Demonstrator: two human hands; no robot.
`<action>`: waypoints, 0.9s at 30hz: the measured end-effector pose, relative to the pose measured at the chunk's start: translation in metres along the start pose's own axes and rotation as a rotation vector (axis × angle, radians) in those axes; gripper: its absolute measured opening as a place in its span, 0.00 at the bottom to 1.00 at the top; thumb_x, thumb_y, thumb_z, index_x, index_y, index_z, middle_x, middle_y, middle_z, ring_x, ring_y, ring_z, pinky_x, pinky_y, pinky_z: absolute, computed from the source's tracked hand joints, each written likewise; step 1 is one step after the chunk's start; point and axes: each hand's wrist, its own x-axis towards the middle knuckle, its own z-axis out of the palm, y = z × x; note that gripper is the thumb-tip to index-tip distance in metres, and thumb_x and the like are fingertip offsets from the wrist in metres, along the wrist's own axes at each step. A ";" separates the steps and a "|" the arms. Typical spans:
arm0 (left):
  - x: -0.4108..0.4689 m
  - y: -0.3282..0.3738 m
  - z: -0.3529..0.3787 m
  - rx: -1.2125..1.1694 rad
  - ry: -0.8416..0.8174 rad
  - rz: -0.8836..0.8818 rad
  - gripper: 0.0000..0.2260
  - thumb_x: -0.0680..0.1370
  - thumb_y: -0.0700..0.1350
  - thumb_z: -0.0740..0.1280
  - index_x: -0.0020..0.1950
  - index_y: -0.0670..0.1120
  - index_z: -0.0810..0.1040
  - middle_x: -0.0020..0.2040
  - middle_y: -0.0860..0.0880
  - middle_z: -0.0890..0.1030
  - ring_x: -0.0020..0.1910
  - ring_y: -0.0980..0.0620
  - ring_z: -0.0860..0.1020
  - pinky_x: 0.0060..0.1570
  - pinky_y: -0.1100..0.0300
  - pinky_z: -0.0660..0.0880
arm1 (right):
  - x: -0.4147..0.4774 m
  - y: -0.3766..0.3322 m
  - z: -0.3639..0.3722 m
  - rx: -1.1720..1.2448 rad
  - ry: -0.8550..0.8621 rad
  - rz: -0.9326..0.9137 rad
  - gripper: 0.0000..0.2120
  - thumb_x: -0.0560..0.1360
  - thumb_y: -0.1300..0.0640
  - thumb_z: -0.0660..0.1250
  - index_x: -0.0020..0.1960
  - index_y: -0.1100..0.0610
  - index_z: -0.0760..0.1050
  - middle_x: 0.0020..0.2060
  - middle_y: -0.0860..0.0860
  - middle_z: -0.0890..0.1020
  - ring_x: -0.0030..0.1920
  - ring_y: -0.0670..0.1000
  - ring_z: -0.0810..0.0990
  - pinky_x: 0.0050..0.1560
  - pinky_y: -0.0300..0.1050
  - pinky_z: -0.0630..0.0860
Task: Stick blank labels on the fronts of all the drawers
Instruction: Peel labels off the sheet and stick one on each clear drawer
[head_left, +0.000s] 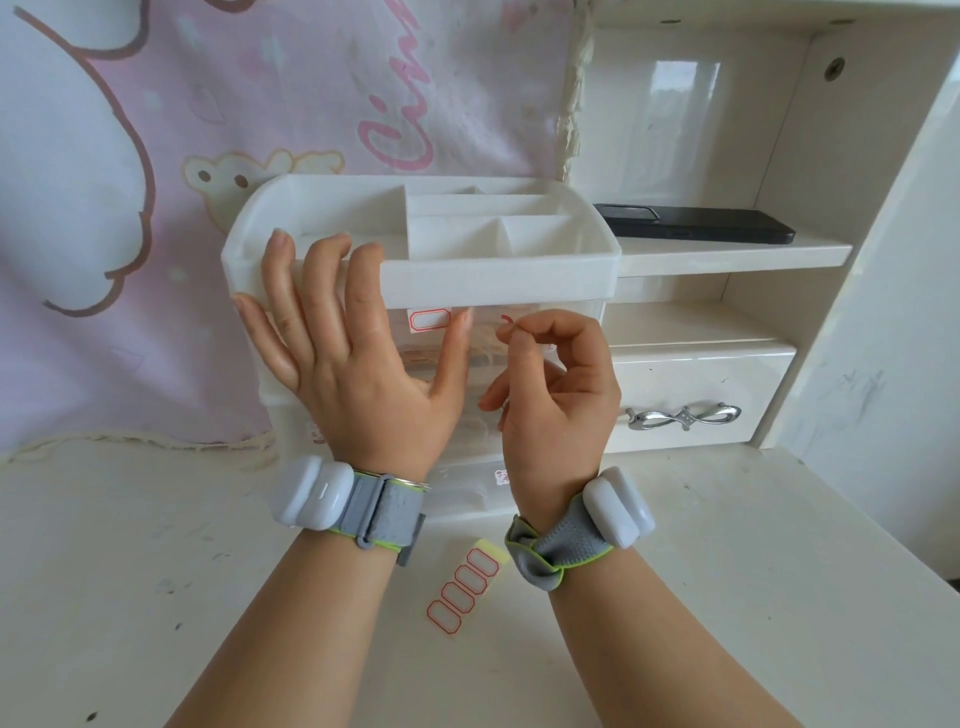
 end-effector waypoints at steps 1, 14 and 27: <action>0.000 0.000 0.000 -0.014 0.005 -0.002 0.25 0.72 0.58 0.67 0.60 0.41 0.75 0.62 0.42 0.75 0.70 0.40 0.63 0.69 0.38 0.51 | 0.000 0.000 0.000 -0.001 -0.005 -0.003 0.09 0.73 0.65 0.63 0.39 0.51 0.72 0.38 0.48 0.82 0.21 0.50 0.74 0.24 0.36 0.67; 0.002 -0.018 -0.008 -0.101 -0.026 0.032 0.15 0.76 0.45 0.64 0.62 0.48 0.74 0.61 0.48 0.76 0.70 0.47 0.62 0.69 0.45 0.50 | 0.000 0.001 -0.009 -0.156 -0.098 -0.060 0.09 0.72 0.63 0.61 0.39 0.50 0.71 0.35 0.41 0.81 0.21 0.50 0.75 0.26 0.40 0.70; -0.012 -0.030 -0.010 -0.065 -0.053 0.158 0.20 0.78 0.43 0.62 0.70 0.44 0.67 0.71 0.41 0.67 0.73 0.40 0.59 0.70 0.44 0.52 | 0.022 -0.009 -0.034 -0.426 -0.876 0.154 0.05 0.73 0.66 0.67 0.42 0.56 0.76 0.32 0.52 0.82 0.23 0.51 0.78 0.23 0.35 0.68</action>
